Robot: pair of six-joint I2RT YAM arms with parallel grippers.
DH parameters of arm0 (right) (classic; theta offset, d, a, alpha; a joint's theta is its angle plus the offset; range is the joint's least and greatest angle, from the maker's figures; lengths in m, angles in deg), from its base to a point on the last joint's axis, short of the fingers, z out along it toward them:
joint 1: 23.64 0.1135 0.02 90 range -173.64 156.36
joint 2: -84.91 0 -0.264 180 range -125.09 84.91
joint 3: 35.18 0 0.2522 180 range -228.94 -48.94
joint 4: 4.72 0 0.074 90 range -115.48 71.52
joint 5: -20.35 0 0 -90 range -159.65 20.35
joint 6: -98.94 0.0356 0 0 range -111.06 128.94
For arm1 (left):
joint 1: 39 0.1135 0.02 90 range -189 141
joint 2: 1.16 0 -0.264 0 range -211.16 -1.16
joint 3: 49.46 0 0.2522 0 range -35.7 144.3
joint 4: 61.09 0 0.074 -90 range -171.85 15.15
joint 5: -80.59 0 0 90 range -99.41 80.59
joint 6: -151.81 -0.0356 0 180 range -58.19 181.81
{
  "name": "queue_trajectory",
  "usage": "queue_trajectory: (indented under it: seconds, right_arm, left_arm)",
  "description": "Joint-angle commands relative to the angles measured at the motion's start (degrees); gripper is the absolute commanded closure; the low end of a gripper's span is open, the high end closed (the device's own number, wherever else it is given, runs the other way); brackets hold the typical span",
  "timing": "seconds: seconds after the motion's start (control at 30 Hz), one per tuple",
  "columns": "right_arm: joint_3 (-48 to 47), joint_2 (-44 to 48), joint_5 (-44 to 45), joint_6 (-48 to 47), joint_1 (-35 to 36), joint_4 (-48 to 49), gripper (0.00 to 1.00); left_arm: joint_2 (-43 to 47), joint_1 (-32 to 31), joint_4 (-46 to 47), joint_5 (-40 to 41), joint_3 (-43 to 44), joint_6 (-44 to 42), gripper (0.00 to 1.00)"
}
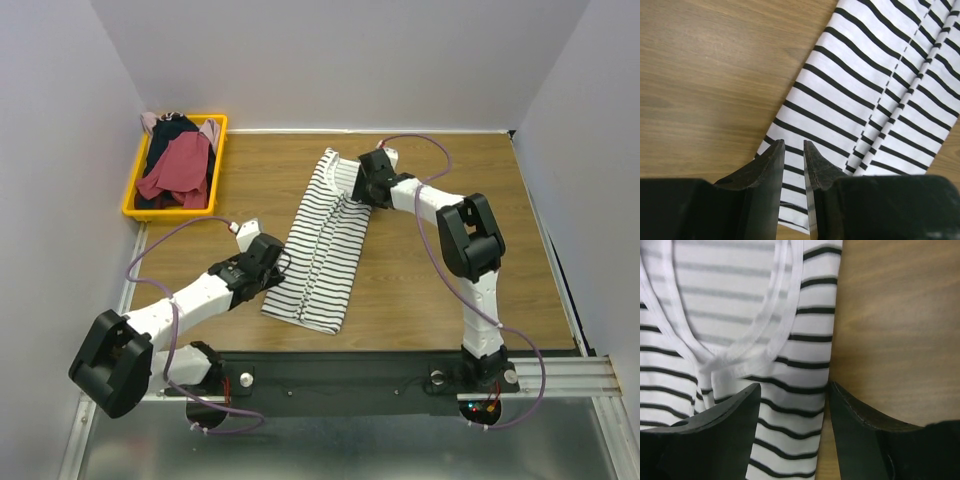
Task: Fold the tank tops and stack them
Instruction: Fold the tank top
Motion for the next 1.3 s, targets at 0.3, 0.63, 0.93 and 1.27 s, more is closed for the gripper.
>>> queue_trajectory:
  seconds: [0.3,0.63,0.93,1.27]
  right_arm:
    - [-24.5,-16.5,-1.0,-8.0,-5.1,-8.0,0.54]
    - [-40.3,-26.8,9.4,-15.0,-6.9,-9.8,0.83]
    - [-54.0,-33.3,6.5,-21.7,-10.3,-8.2,0.58]
    - [-34.6,-11.1,5.1,-14.8,-10.4,-6.8,0.0]
  left_arm:
    - [-2.8,5.8,4.3,-3.6,6.4,-9.3,0.66]
    - [-4.2,6.9,7.2,-8.1,7.4,-10.2,0.66]
    - [-7.6,6.9,13.3,-13.0,5.2,-8.2,0.57]
    - [-7.2,7.0,16.6,-12.9,0.1,-8.3,0.5]
